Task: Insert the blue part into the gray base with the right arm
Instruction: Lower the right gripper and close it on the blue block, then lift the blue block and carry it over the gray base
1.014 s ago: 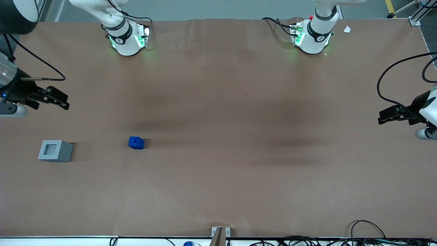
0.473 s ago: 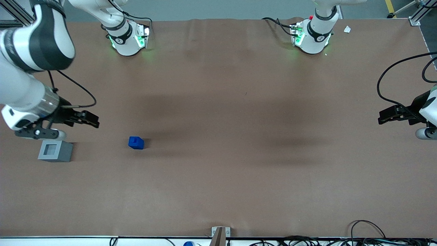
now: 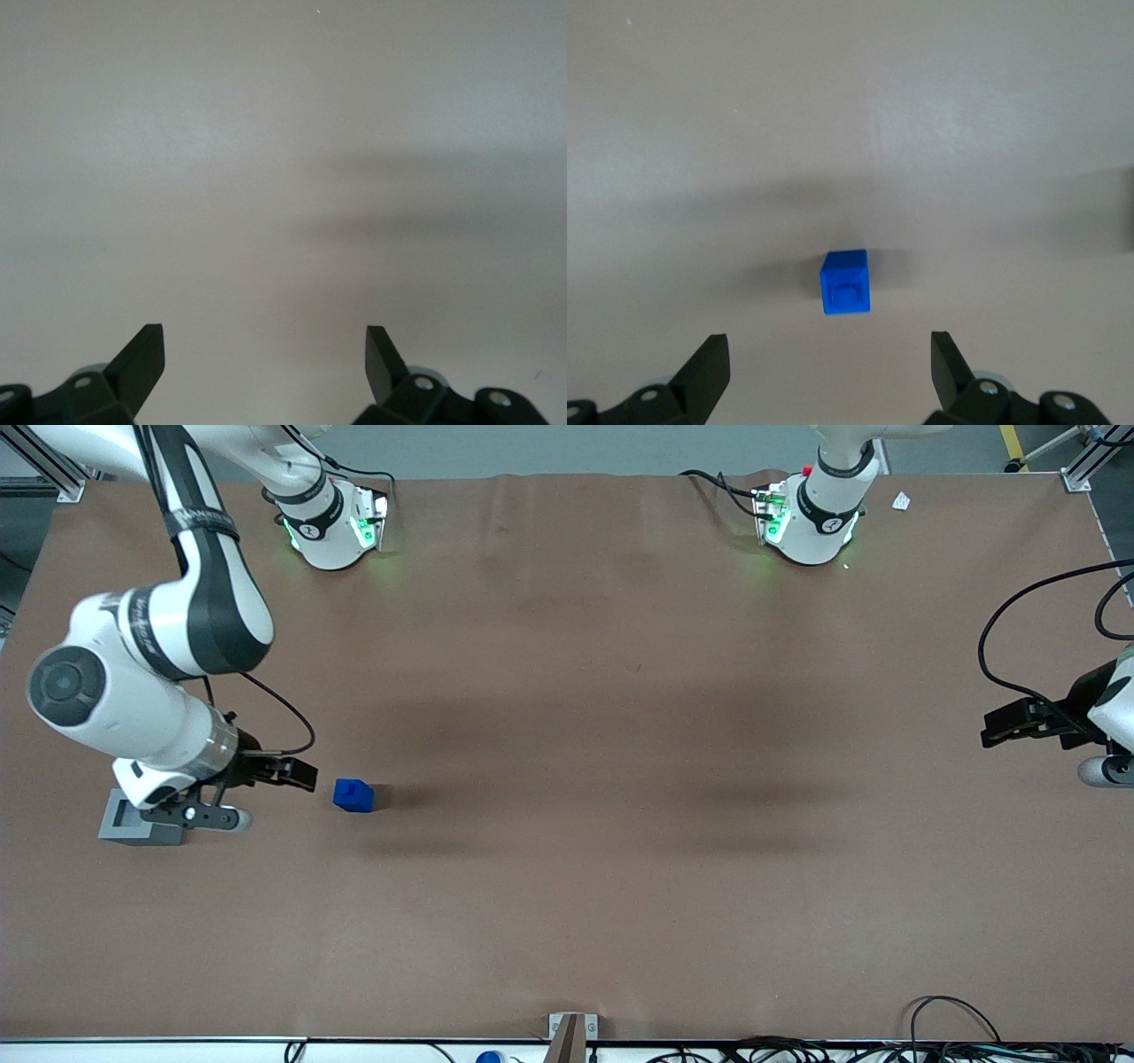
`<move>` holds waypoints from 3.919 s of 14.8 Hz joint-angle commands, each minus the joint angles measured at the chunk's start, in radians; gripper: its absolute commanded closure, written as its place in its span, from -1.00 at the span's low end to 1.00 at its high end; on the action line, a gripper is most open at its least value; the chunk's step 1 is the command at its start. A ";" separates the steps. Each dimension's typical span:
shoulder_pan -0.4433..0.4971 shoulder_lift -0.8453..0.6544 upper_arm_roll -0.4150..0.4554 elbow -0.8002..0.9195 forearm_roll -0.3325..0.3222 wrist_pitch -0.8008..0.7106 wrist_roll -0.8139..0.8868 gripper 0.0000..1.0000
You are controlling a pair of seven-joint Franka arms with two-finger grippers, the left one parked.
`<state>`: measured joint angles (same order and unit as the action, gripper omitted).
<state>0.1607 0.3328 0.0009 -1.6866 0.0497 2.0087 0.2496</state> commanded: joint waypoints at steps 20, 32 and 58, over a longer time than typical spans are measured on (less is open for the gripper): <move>0.042 0.184 -0.006 -0.213 -0.001 0.377 0.016 -0.86; 0.029 0.180 -0.013 -0.211 -0.004 0.317 0.005 0.22; -0.292 0.104 -0.013 0.141 -0.030 -0.046 -0.335 0.68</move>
<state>-0.0955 0.4244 -0.0301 -1.6188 0.0175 2.0429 -0.0534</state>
